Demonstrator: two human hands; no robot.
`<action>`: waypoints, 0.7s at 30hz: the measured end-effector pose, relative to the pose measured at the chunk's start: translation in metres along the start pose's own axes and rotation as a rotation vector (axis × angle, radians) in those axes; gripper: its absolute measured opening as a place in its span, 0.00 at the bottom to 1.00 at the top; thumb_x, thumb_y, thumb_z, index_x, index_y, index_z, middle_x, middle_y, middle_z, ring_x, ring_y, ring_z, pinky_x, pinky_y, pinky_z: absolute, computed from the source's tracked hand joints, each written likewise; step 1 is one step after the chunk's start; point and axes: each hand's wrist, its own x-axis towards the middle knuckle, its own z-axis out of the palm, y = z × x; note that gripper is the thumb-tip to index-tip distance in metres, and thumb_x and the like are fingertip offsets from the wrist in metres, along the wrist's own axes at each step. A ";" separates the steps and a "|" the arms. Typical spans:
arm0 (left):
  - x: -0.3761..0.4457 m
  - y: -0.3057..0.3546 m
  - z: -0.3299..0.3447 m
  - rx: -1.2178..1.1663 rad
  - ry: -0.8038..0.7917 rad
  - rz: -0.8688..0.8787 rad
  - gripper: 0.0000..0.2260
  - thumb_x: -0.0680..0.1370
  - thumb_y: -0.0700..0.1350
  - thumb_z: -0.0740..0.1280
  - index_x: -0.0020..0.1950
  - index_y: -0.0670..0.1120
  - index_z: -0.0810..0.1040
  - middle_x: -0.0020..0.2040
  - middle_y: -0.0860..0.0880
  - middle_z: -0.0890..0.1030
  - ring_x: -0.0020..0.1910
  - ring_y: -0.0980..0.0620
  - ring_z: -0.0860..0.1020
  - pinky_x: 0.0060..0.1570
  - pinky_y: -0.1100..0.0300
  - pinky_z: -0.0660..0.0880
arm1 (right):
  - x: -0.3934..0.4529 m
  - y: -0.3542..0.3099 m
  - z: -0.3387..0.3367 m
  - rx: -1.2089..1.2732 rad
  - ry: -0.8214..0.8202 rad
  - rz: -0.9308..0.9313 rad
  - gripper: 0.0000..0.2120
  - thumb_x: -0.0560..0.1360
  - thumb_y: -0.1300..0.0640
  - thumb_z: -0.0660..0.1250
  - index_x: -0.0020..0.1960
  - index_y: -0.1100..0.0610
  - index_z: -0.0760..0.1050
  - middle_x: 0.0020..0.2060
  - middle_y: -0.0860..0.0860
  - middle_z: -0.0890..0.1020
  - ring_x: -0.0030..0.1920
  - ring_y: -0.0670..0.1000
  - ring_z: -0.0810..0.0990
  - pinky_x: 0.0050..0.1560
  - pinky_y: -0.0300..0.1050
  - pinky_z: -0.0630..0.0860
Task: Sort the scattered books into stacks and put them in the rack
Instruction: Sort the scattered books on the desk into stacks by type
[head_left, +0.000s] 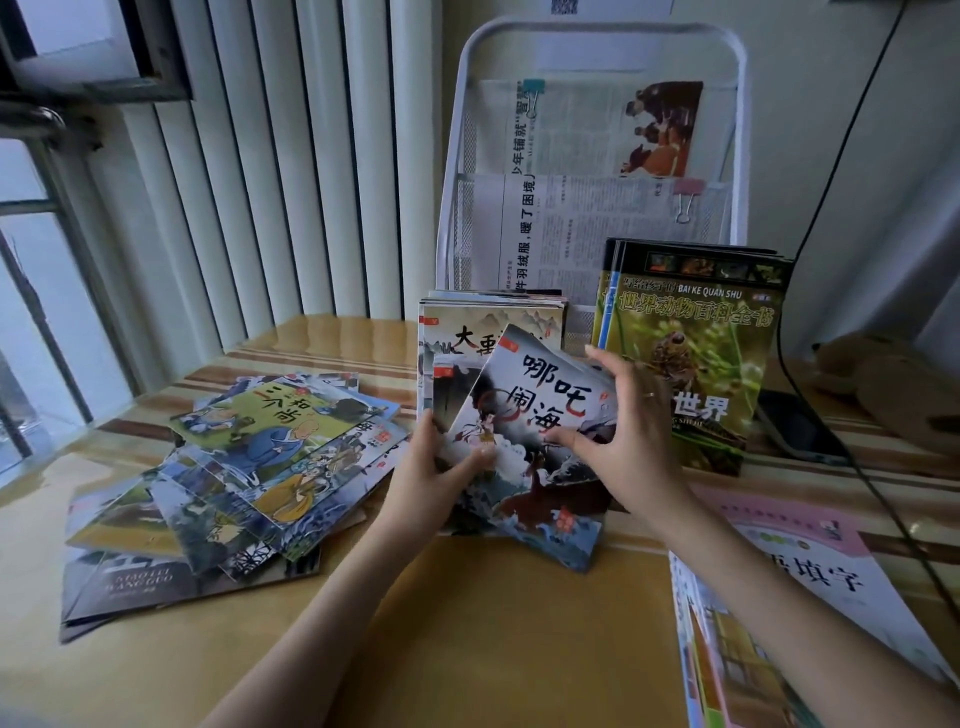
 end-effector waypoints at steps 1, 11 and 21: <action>0.001 0.001 -0.001 0.015 0.024 0.033 0.14 0.75 0.43 0.69 0.58 0.45 0.70 0.51 0.48 0.81 0.44 0.59 0.82 0.39 0.66 0.78 | 0.002 0.000 -0.001 0.006 0.034 -0.050 0.38 0.66 0.40 0.69 0.68 0.60 0.65 0.57 0.56 0.74 0.59 0.52 0.68 0.61 0.46 0.67; 0.003 -0.002 -0.014 -0.124 0.035 0.090 0.14 0.79 0.39 0.63 0.64 0.49 0.70 0.57 0.49 0.81 0.53 0.54 0.81 0.45 0.62 0.79 | -0.008 -0.001 0.009 0.435 -0.421 0.524 0.41 0.74 0.54 0.68 0.77 0.52 0.45 0.70 0.51 0.64 0.67 0.52 0.69 0.65 0.49 0.70; 0.004 -0.037 -0.006 0.613 0.074 0.111 0.43 0.73 0.34 0.68 0.76 0.40 0.39 0.76 0.41 0.51 0.76 0.42 0.49 0.75 0.48 0.51 | -0.010 0.002 0.018 0.292 -0.396 0.498 0.22 0.76 0.62 0.66 0.67 0.58 0.63 0.48 0.52 0.78 0.46 0.54 0.79 0.44 0.50 0.77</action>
